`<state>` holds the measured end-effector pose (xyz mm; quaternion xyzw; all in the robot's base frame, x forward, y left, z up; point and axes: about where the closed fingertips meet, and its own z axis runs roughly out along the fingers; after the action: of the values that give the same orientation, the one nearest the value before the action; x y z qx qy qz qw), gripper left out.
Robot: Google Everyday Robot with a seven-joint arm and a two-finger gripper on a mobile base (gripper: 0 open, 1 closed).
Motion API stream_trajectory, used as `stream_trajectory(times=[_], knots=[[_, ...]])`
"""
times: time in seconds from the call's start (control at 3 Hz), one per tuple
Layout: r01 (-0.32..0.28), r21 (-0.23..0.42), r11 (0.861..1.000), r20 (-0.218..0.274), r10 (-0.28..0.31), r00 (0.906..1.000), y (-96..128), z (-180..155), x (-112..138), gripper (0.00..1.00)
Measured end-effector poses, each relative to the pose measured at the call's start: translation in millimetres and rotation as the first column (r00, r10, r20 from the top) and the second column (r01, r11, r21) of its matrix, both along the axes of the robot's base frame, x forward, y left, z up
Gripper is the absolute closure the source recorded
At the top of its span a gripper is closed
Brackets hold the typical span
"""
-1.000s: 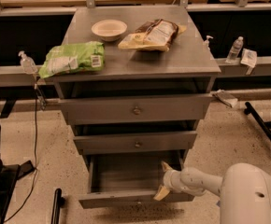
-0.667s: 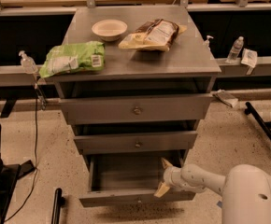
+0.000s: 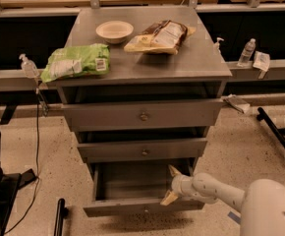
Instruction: Close bottom drawer
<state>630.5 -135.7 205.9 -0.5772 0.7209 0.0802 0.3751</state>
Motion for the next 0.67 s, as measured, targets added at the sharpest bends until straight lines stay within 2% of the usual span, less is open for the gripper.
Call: stream_trajectory(times=[0.33, 0.67], knots=[[-0.029, 0.040, 0.999, 0.036, 0.028, 0.9990, 2.6, 16.8, -16.4, 0.00], [-0.087, 0.021, 0.996, 0.018, 0.087, 0.9961, 9.3, 19.4, -53.8, 0.00]])
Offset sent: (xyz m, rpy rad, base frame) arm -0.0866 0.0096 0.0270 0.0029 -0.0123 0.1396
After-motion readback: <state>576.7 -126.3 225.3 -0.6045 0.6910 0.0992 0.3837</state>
